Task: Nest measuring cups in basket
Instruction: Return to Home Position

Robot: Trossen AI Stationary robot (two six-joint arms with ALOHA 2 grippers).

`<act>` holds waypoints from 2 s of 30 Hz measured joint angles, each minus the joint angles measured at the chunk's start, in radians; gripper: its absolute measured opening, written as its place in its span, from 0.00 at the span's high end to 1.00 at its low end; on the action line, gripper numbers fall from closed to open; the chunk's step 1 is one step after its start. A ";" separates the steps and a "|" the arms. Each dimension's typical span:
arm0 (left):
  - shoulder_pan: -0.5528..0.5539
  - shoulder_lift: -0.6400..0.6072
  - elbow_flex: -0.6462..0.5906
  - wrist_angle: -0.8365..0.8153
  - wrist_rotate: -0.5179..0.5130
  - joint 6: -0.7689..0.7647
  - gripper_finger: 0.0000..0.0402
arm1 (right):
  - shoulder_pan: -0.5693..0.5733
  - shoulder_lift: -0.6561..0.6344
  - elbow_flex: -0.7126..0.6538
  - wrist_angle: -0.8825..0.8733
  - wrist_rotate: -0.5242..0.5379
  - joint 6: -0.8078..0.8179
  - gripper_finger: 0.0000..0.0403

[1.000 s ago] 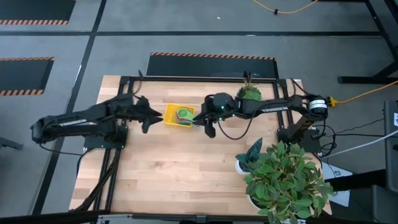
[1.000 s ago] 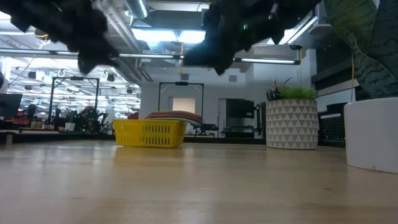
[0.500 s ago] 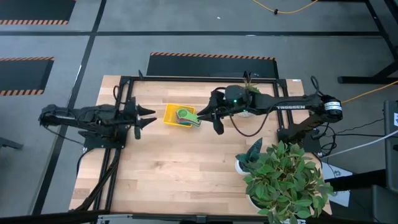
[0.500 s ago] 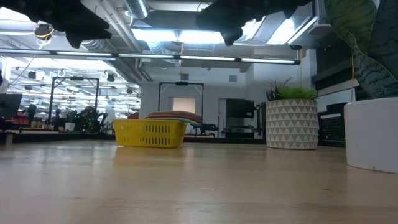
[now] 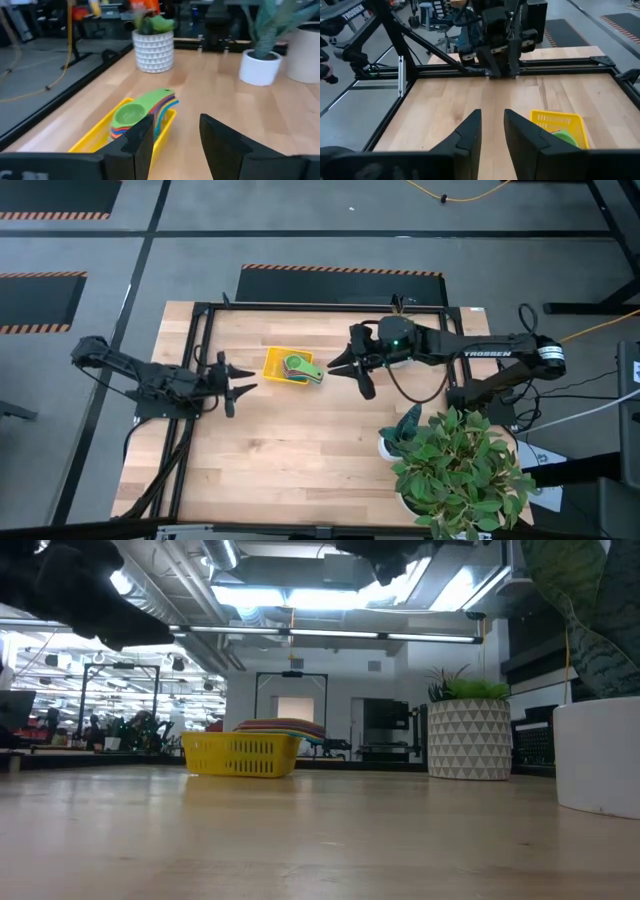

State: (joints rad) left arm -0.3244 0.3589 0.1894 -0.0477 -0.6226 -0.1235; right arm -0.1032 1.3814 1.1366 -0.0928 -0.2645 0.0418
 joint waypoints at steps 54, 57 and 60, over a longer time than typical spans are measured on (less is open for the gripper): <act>0.512 -0.356 -0.182 0.218 0.556 0.160 0.63 | 0.174 -1.112 -0.510 -0.198 0.001 0.095 0.78; 0.512 -0.356 -0.182 0.218 0.573 0.144 0.63 | 0.174 -1.174 -0.536 -0.205 0.000 0.084 0.78; 0.512 -0.356 -0.182 0.212 0.583 0.128 0.63 | 0.174 -1.236 -0.575 -0.203 0.001 0.058 0.78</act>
State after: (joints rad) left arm 0.1879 0.0025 0.0078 0.1643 -0.0400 0.0048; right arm 0.0708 0.1453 0.5612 -0.2956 -0.2639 0.1000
